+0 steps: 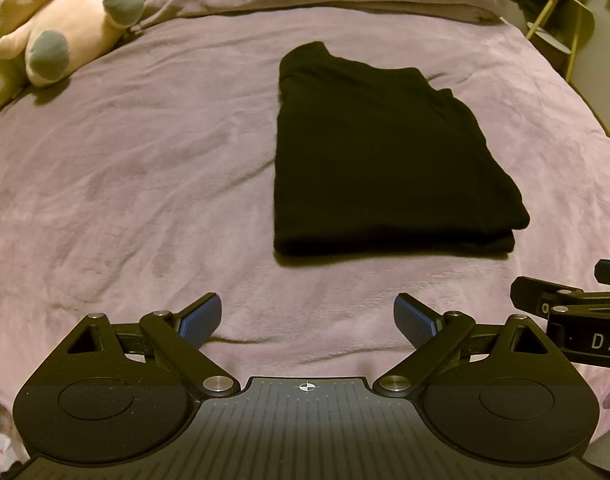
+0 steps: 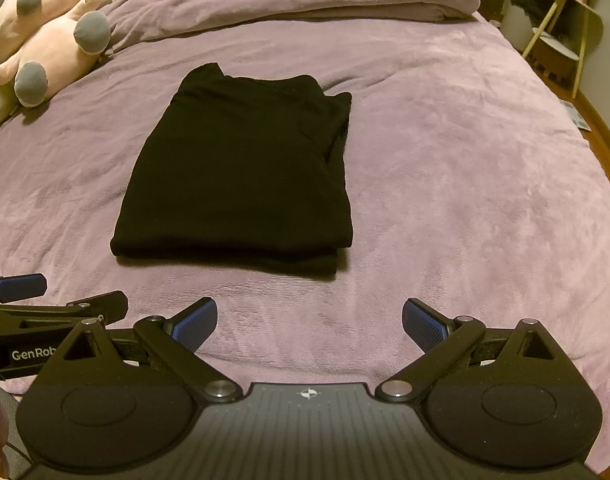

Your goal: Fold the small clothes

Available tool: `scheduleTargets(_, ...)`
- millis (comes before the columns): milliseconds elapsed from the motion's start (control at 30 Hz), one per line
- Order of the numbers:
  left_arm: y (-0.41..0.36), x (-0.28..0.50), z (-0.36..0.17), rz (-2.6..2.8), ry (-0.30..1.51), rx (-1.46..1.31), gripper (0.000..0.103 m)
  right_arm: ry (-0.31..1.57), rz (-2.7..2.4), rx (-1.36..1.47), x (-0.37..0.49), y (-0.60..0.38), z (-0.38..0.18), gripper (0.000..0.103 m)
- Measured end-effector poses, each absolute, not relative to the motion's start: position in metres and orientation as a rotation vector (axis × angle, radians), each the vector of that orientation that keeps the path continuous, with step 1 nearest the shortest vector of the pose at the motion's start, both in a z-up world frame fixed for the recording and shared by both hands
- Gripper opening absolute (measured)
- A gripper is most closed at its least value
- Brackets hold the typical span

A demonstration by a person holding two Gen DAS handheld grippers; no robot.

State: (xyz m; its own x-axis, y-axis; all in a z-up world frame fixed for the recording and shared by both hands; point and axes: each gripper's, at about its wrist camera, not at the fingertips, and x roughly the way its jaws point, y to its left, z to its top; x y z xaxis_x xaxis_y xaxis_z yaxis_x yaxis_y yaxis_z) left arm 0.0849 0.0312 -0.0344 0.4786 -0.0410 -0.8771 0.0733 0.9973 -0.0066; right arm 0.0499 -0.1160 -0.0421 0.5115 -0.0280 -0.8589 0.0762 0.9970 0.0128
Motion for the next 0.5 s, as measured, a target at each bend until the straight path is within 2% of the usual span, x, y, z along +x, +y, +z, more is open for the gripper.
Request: scheduleTargets(500,0.0315,0.0857,-0.0343,-0.073,1.068,0.027,0.097,1.033,-0.064,0.060,0.0506,-0.1178,-0.0445,0.099)
